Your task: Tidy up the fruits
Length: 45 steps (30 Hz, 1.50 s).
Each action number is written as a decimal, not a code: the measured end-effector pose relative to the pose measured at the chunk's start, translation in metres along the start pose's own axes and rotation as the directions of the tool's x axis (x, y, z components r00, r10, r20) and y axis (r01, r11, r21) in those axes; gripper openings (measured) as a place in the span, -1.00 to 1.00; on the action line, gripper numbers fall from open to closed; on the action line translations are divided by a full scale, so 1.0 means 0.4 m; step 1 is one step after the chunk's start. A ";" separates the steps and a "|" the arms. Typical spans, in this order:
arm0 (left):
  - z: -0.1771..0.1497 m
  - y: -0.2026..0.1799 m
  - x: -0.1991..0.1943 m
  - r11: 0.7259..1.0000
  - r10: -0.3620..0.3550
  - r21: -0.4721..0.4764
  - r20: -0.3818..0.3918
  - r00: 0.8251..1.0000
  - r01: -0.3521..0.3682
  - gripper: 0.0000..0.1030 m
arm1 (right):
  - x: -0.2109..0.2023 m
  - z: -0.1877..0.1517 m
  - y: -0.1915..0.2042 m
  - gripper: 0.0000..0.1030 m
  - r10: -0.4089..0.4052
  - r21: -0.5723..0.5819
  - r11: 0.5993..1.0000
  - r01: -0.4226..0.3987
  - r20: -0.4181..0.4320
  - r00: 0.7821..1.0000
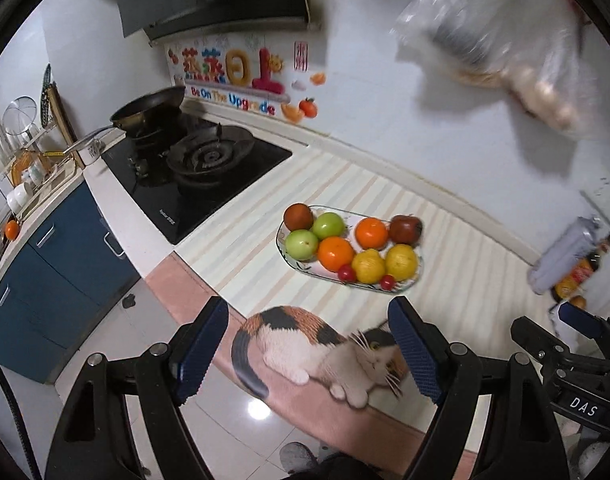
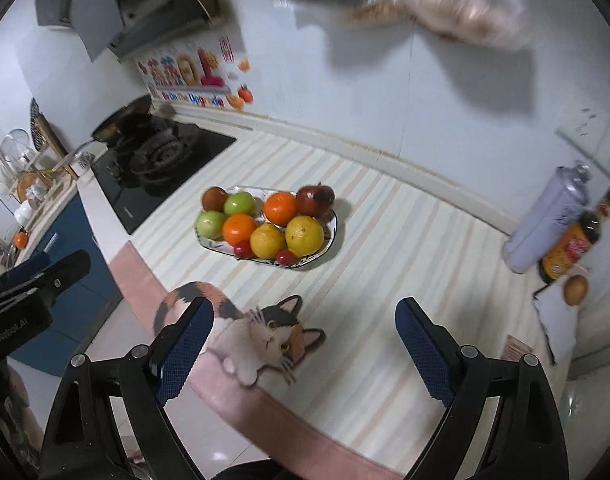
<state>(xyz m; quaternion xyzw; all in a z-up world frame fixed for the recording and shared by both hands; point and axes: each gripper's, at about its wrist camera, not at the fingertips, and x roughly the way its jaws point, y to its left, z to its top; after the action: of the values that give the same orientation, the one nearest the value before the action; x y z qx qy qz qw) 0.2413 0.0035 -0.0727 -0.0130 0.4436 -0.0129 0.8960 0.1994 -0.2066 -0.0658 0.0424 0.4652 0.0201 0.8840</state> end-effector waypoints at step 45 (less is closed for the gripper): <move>0.042 -0.047 -0.049 0.997 0.074 0.037 0.021 0.997 -0.074 0.58 | -0.017 0.109 -0.004 0.86 -0.009 -0.008 1.000 0.009 0.019 1.000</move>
<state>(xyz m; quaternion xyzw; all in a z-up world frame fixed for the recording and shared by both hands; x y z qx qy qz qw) 0.2424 -0.0145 -0.0464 0.0203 0.4348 0.0120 0.9002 0.2313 -0.2110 -0.0358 0.0369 0.4569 0.0175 0.8886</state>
